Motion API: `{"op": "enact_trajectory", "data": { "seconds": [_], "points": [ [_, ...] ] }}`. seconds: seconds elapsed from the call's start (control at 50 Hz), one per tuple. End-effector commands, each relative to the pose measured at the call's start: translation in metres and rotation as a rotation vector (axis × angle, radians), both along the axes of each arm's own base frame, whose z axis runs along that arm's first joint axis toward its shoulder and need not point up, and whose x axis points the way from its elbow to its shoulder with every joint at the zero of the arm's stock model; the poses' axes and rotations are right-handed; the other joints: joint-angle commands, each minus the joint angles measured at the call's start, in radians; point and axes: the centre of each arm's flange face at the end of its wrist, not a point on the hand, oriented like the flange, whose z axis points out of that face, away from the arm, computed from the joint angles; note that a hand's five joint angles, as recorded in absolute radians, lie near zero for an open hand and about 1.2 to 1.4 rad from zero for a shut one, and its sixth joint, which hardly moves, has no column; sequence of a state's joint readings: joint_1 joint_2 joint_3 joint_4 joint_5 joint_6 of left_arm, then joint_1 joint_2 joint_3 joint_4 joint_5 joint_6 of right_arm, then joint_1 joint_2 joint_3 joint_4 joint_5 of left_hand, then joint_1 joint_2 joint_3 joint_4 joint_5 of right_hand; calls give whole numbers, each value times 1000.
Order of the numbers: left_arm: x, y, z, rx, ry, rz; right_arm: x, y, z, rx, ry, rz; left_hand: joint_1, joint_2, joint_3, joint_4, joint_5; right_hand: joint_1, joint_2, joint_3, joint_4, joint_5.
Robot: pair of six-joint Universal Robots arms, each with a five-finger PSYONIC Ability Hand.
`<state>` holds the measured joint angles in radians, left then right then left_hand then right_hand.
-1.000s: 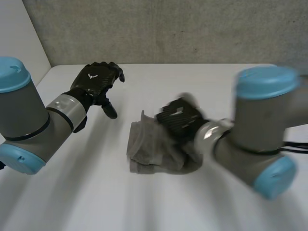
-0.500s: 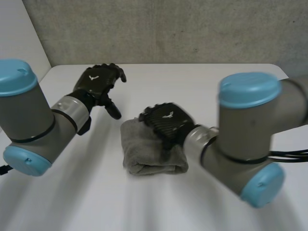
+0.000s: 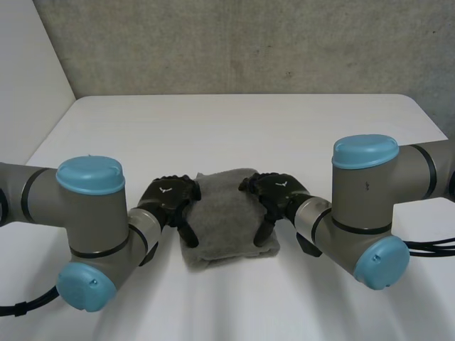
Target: Fold the towel.
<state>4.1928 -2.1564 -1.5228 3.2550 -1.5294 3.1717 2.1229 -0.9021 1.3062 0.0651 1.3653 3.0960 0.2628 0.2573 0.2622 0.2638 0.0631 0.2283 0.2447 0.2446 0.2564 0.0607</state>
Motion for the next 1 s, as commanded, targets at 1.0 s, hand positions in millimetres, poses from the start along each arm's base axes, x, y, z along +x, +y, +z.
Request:
{"op": "enact_trajectory", "data": {
  "seconds": [1.0],
  "points": [
    [58, -25, 216, -289, 280, 243, -63, -3, 190, -443, -142, -392, -61, -55, -60, -62, -36, -54, -70, -70, -82, -61]
  ]
}}
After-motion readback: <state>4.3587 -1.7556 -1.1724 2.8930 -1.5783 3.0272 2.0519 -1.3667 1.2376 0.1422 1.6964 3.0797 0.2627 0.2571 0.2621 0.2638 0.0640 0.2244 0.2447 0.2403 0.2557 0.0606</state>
